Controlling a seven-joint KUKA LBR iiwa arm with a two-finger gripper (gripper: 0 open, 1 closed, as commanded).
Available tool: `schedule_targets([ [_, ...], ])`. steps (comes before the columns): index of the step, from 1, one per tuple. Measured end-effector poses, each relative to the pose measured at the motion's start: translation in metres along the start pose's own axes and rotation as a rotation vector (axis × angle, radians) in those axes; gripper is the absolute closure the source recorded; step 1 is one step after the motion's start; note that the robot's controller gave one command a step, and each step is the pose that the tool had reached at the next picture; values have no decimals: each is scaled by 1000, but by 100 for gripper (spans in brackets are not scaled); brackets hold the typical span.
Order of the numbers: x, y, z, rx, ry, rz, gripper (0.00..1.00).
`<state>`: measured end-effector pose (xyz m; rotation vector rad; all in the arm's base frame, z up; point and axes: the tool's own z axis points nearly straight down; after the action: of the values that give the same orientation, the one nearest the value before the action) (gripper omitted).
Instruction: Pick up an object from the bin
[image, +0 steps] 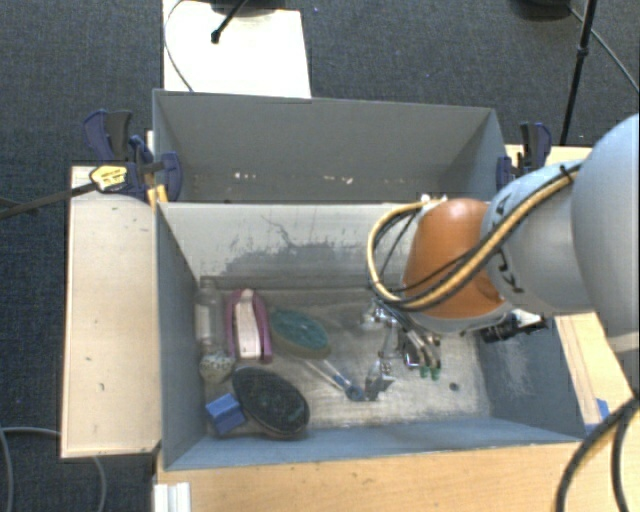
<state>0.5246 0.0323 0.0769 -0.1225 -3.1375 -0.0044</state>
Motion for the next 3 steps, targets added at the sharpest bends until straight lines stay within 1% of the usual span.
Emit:
schedule_targets([
  [1, -8, 82, 3, 1, -9, -254, 0],
  [2, -46, -11, -24, 7, -9, -347, 0],
  [3, 17, 95, -129, -3, -11, -349, 0],
])
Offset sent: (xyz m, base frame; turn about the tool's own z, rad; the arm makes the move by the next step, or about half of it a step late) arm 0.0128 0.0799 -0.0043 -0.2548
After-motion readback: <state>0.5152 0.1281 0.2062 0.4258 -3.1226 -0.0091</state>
